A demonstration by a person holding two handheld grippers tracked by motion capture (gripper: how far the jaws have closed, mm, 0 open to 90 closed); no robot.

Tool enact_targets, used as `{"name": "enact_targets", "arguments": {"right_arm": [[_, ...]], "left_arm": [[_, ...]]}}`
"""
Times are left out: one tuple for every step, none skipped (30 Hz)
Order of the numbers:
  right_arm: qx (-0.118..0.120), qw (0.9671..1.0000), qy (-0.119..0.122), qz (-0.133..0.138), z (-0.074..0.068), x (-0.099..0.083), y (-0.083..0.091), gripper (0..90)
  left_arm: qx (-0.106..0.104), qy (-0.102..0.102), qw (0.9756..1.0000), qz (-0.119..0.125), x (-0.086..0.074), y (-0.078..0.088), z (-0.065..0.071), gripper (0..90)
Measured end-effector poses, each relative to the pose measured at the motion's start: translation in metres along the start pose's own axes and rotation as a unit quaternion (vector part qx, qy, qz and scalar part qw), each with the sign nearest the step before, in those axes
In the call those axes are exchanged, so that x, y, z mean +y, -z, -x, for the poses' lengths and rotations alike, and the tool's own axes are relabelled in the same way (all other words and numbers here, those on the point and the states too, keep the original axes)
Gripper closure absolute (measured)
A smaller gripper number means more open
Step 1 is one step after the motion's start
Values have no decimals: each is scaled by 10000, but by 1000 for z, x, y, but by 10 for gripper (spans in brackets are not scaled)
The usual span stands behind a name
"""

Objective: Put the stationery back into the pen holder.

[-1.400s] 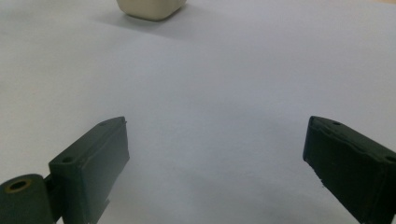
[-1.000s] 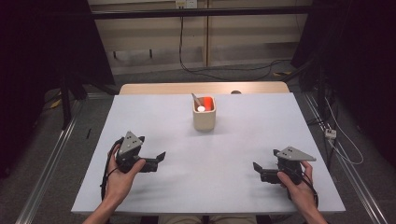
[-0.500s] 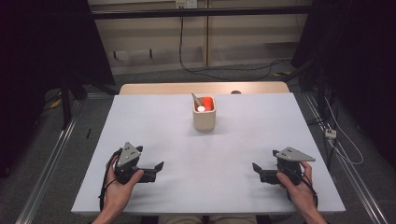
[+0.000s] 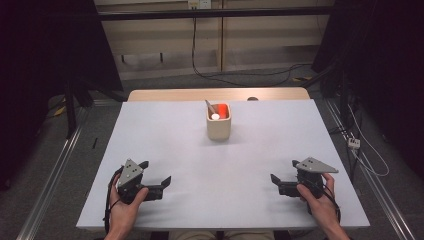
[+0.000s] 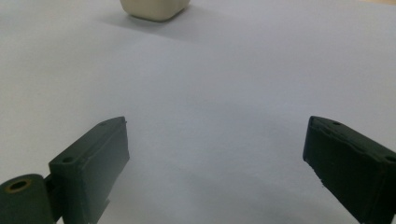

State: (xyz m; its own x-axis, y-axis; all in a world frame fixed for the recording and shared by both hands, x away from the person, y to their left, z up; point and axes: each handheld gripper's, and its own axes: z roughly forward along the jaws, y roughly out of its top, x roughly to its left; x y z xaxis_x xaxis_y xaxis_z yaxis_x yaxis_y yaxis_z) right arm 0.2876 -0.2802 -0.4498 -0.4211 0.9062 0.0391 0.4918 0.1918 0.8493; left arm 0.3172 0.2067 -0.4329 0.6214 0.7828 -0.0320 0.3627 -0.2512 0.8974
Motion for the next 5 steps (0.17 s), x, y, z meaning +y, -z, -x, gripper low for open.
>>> {"name": "enact_targets", "arguments": {"right_arm": [[5,10000,-12,-11,0,0,0,62],[8,10000,-17,-14,0,-1,-1,62],[12,10000,-15,-29,0,-1,-1,62],[12,10000,-22,-34,0,-1,-1,62],[5,10000,-29,-26,0,-1,-1,62]], "left_arm": [[22,45,10000,31,0,0,-1,47],[45,81,9999,51,-1,0,-2,48],[106,126,9998,108,-2,0,-1,48],[125,190,9996,196,-2,0,0,48],[83,165,9997,177,-1,0,1,48]]}}
